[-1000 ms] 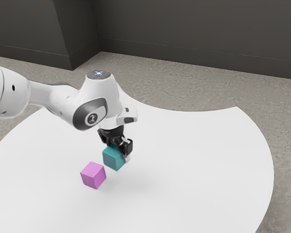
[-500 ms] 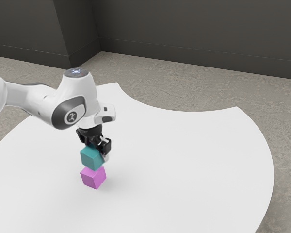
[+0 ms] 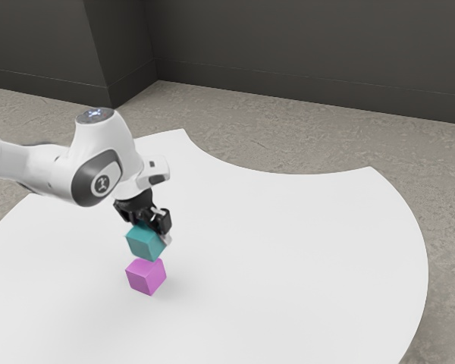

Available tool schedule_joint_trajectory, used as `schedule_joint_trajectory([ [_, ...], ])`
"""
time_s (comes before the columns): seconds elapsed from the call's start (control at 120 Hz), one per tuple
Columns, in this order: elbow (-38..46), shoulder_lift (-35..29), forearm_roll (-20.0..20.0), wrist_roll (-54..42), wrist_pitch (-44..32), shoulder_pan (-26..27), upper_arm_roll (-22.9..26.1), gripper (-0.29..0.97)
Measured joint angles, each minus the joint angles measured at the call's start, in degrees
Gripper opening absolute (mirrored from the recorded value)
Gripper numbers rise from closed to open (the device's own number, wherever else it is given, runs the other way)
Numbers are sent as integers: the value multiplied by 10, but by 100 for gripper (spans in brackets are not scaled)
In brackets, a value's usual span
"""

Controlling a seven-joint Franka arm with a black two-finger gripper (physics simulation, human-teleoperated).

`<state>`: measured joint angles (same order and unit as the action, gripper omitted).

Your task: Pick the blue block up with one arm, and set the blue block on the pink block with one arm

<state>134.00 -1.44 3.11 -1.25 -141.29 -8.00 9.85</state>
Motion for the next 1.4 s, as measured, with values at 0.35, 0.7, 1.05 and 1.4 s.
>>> schedule_joint_trajectory([
  [0.35, 50, -28, 39, -27, -8, 11, -2, 32],
  [0.7, 66, -38, 26, -41, 19, 3, -4, 32],
  [1.05, 45, -26, 18, -48, 28, 3, -12, 32],
  [1.4, 42, -27, -1, -53, 31, 2, -31, 32],
])
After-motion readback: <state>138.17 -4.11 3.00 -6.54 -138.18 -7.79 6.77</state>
